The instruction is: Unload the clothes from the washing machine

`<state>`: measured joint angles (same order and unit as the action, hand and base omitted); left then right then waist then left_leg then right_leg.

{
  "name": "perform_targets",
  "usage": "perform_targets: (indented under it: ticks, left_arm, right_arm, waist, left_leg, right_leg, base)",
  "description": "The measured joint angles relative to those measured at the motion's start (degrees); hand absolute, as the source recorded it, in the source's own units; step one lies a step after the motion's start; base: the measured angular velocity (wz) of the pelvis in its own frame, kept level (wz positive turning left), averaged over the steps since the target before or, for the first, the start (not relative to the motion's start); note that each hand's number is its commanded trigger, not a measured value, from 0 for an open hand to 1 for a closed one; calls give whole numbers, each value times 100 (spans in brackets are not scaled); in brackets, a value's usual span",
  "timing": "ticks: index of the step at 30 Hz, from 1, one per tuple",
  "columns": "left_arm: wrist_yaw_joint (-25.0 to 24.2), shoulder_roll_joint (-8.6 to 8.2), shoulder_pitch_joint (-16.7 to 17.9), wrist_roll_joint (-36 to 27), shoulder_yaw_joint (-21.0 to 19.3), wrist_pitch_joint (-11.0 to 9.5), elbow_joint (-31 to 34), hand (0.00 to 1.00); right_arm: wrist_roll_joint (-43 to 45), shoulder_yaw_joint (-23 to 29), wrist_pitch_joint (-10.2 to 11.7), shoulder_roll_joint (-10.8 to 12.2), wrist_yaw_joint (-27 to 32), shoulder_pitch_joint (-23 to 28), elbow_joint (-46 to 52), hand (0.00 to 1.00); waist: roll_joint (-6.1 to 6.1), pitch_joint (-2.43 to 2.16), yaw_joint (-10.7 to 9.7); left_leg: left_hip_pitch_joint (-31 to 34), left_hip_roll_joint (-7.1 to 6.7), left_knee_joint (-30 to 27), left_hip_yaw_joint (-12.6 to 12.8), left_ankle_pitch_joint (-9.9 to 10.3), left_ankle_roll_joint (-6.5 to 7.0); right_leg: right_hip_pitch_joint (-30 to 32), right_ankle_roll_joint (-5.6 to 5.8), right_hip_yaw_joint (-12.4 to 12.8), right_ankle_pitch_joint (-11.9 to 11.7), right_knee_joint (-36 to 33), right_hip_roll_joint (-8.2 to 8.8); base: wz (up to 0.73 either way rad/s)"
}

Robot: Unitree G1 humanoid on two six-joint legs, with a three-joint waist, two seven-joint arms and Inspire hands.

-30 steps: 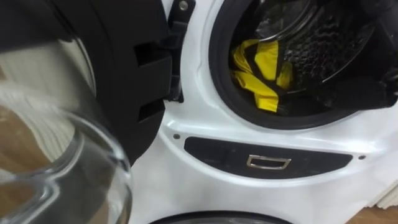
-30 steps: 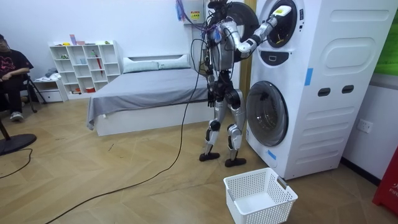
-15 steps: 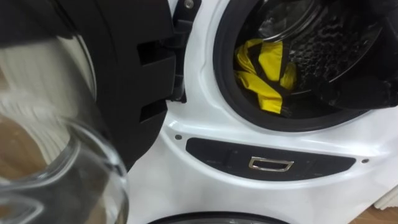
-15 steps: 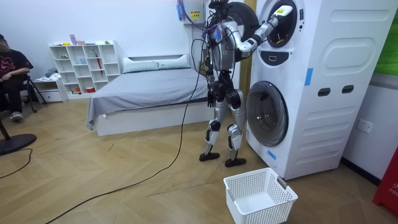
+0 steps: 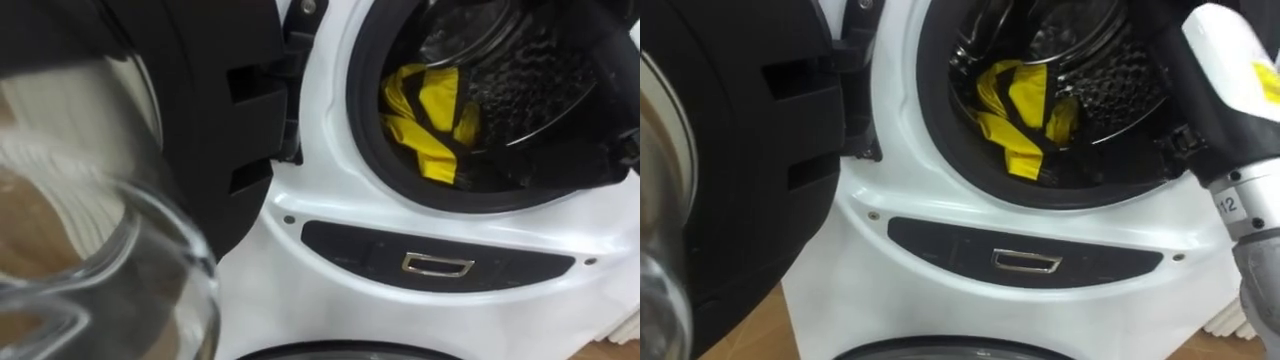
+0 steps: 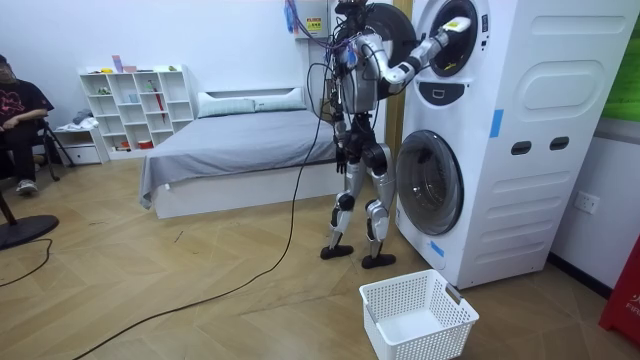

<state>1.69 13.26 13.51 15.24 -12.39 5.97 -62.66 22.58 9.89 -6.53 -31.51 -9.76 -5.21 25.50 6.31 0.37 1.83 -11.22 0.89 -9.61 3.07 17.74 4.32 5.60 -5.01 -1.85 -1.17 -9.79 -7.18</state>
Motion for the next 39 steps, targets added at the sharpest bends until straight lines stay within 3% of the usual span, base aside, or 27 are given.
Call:
perform_targets:
  ticks: [1,5,7,15,17,19,21,23,25,27,32,38,39]
  left_arm:
    - [4,27,-39,0,60,0,0,0]
    - [6,85,-57,14,144,72,5,0]
    - [-12,97,-76,7,156,127,16,0]
    - [-80,129,-72,11,488,355,93,0]
    - [-132,133,-66,16,588,421,154,0]
    - [-215,125,20,19,613,512,321,0]
    - [-249,122,19,21,641,579,378,0]
    - [-270,124,23,20,646,593,454,0]
    - [-329,119,18,18,698,614,548,0]
    - [-350,119,20,16,700,623,572,0]
    - [-452,122,11,25,696,697,579,0]
    - [-602,213,9,6,712,782,570,0]
    - [-602,243,-29,5,741,779,558,0]
  right_arm:
    - [-10,-89,-85,1,-64,-30,-252,0]
    - [29,-193,-184,-3,-86,-441,-689,0]
    - [17,-379,-336,-2,-121,-682,-1019,0]
    - [-152,-638,-275,21,-188,-1239,-1989,0]
    - [-152,-656,-282,25,-190,-1267,-2151,0]
    - [-153,-700,-271,30,-191,-1290,-2193,0]
    - [-182,-728,-223,39,-188,-1309,-2189,0]
    - [-180,-822,-227,43,-164,-1339,-2203,0]
    - [-172,-862,-226,48,-117,-1372,-2238,0]
    - [-163,-862,-226,50,-98,-1386,-2255,0]
    - [-173,-759,-235,42,-217,-1393,-2364,0]
    - [-318,-878,-231,-57,-828,-1638,-2834,0]
    - [-373,-909,-215,-98,-941,-1716,-2993,40]
  waist:
    - [24,16,42]
    - [36,13,171]
    - [37,10,231]
    - [33,13,320]
    - [29,15,321]
    - [32,16,335]
    - [37,21,322]
    - [27,21,321]
    - [28,21,336]
    - [25,19,367]
    - [2,6,399]
    - [-11,-2,419]
    - [-10,-1,439]
  left_leg:
    - [7,3,2,9,0,0]
    - [18,17,9,15,5,-7]
    - [21,23,13,-4,6,-8]
    - [-160,46,-6,-41,6,-8]
    - [-239,49,-7,-81,13,-14]
    - [-310,40,-36,-127,60,-67]
    - [-299,36,-124,-200,97,-123]
    - [-292,53,-139,-231,79,-169]
    - [-224,79,-154,-241,56,-204]
    - [-178,89,-174,-241,44,-220]
    - [-108,74,-225,-402,38,-223]
    - [-138,61,-264,-453,6,-224]
    - [-150,61,-264,-473,3,-226]
  right_leg:
    - [6,-1,-1,0,1,0]
    - [13,0,-1,3,10,-8]
    - [13,-1,-17,3,10,-7]
    - [-156,1,-151,52,-108,31]
    - [-148,93,-340,405,-545,144]
    - [-161,254,-444,916,-1097,306]
    - [-200,282,-436,1019,-992,273]
    - [-321,190,-412,930,-744,183]
    - [-383,3,-443,739,-501,145]
    - [-403,-72,-472,615,-409,132]
    - [-492,-31,-600,503,-189,160]
    - [-578,-79,-632,439,-161,180]
    - [-614,-56,-638,431,-128,184]
  base:
    - [0]
    - [0]
    - [2]
    - [3]
    - [22]
    - [15]
    - [11]
    - [6]
    - [0]
    - [-4]
    - [10]
    - [5]
    - [7]
